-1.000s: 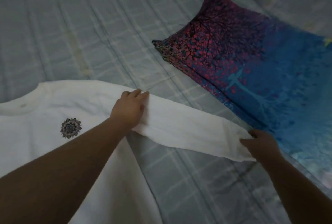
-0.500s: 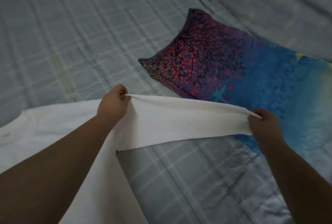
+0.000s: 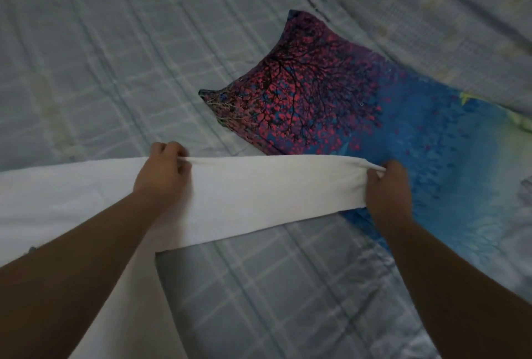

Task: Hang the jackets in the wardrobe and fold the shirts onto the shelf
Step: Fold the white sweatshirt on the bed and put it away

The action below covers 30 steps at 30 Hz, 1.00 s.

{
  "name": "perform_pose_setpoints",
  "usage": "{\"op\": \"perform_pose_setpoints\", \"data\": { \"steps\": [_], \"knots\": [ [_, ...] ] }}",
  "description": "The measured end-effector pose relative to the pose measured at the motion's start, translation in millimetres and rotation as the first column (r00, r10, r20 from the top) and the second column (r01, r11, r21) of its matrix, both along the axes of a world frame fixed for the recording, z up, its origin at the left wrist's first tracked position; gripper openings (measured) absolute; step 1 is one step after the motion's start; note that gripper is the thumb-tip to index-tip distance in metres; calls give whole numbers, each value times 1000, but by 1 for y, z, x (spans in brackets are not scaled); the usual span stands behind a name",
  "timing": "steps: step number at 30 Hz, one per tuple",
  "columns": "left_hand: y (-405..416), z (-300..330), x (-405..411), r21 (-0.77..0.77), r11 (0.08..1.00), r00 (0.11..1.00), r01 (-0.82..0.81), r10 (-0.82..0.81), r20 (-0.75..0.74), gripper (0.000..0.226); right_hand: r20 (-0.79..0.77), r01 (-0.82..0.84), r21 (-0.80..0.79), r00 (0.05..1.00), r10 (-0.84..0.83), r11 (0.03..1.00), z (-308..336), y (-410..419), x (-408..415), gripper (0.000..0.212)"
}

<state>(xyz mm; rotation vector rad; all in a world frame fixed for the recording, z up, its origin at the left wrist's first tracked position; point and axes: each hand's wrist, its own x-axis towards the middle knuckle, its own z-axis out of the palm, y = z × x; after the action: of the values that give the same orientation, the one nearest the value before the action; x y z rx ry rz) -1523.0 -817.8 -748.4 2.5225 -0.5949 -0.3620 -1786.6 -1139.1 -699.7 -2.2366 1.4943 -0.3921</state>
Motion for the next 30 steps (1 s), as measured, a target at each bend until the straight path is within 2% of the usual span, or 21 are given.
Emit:
{"op": "perform_pose_setpoints", "data": {
  "steps": [4, 6, 10, 14, 16, 18, 20, 23, 27, 28, 30],
  "knots": [
    [11, 6, -2, -92, 994, 998, 59, -60, -17, 40, 58, 69, 81, 996, -74, 994, 14, 8, 0, 31],
    [15, 18, -8, -138, 990, 998, 44, -51, -42, 51, 140, 91, 109, 984, -106, 990, 27, 17, 2, 34],
    [28, 41, -17, -194, 980, 996, 51, -65, -67, 56, 326, 103, 169, 933, -155, 980, 58, 43, 9, 23],
    [56, 73, -28, -225, 974, 991, -9, -21, -131, 49, 502, -18, 189, 861, -80, 982, 98, 96, 34, 16],
    [72, 89, -37, -257, 966, 976, -41, -16, -219, 45, 594, -135, 245, 804, -39, 960, 116, 131, 54, 8],
    [89, 100, -46, -318, 947, 945, -47, -61, -321, 39, 640, -234, 287, 768, -4, 929, 131, 169, 77, 12],
    [105, 112, -54, -413, 904, 893, -106, -96, -440, 29, 668, -303, 338, 745, 0, 891, 138, 211, 98, 18],
    [136, 133, -59, -518, 802, 791, -297, -98, -604, 15, 667, -414, 358, 741, 81, 837, 134, 284, 127, 11],
    [195, 144, -57, -505, 571, 537, -647, -129, -834, 44, 647, -533, 398, 740, 184, 747, 115, 387, 143, 8],
    [210, 145, -58, -477, 536, 489, -696, -131, -862, 48, 637, -555, 436, 747, 192, 709, 109, 411, 144, 6],
    [241, 141, -61, -434, 520, 451, -736, -102, -886, 52, 606, -585, 534, 768, 205, 610, 98, 458, 143, 5]
  ]
}}
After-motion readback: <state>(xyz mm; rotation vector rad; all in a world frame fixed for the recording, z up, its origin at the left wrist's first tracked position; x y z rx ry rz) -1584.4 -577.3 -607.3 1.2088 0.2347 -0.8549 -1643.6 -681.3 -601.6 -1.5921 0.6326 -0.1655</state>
